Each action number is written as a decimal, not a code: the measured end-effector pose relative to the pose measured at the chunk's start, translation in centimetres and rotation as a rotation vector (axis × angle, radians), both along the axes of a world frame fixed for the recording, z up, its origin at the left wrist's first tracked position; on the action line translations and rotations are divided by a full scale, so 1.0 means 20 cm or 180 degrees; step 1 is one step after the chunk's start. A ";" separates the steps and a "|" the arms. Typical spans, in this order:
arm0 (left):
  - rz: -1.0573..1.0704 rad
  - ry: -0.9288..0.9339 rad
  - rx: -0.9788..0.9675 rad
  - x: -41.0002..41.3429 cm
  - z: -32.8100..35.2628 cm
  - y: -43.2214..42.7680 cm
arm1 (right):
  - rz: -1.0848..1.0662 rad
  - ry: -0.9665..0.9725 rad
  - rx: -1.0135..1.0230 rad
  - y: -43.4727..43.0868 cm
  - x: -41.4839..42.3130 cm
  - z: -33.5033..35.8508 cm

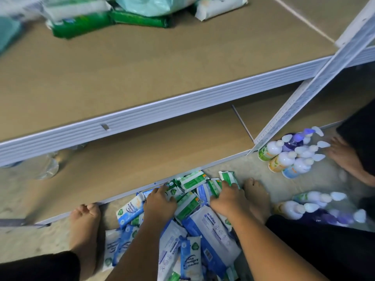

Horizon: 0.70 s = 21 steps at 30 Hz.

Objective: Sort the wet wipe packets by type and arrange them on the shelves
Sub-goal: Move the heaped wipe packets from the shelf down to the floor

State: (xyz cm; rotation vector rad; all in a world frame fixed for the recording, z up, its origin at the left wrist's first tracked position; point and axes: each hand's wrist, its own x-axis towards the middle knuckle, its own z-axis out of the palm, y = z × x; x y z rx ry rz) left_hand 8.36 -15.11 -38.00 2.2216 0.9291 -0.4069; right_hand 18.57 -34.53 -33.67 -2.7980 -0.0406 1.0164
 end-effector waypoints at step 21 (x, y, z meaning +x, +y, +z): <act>-0.1084 -0.1601 0.1023 -0.24 1.61 0.39 | 0.0646 -0.2058 0.1947 0.38 -0.23 1.23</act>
